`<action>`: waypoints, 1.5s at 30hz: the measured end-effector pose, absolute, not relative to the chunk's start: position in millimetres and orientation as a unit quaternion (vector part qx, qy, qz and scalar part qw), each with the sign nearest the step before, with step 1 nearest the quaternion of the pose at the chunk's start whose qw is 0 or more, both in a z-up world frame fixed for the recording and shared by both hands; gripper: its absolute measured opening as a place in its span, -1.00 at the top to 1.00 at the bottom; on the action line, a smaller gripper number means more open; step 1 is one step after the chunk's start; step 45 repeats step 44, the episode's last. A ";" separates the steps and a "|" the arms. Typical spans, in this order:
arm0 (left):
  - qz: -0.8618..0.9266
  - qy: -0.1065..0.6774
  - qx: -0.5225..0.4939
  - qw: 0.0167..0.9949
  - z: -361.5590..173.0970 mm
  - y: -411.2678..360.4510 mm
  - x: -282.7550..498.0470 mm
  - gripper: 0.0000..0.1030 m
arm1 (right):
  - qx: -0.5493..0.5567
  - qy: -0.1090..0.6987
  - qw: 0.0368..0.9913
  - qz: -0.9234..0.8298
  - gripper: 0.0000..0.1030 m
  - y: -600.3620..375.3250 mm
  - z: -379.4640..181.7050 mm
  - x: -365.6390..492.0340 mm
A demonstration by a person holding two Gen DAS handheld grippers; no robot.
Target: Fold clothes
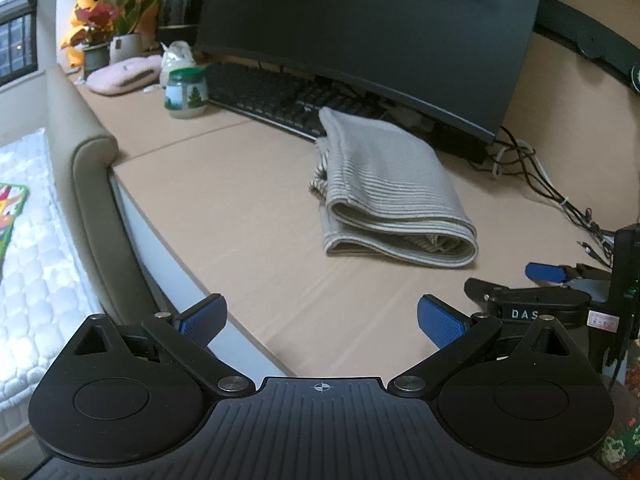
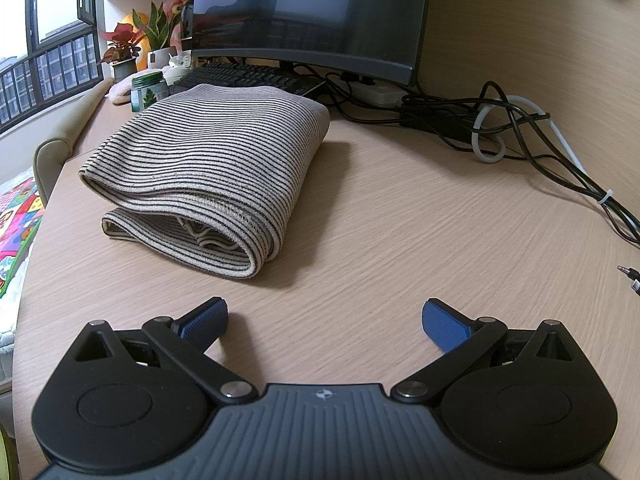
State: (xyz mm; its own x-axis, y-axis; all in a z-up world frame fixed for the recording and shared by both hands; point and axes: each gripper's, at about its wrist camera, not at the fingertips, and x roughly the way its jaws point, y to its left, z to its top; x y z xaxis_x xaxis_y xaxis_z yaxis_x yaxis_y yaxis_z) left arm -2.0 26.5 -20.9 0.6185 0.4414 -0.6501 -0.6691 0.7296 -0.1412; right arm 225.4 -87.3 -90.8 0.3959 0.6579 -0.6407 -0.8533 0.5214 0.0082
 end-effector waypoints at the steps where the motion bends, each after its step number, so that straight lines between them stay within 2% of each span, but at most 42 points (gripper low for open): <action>1: 0.316 0.302 -0.188 0.880 -20.9 25.8 -2.0 -1.00 | -0.163 0.299 0.819 0.461 -1.00 -87.3 -90.8 225.4; 45: 0.293 0.334 -0.160 0.881 -35.2 36.8 21.8 -1.00 | -0.164 0.299 0.819 0.461 -1.00 -87.6 -90.6 225.2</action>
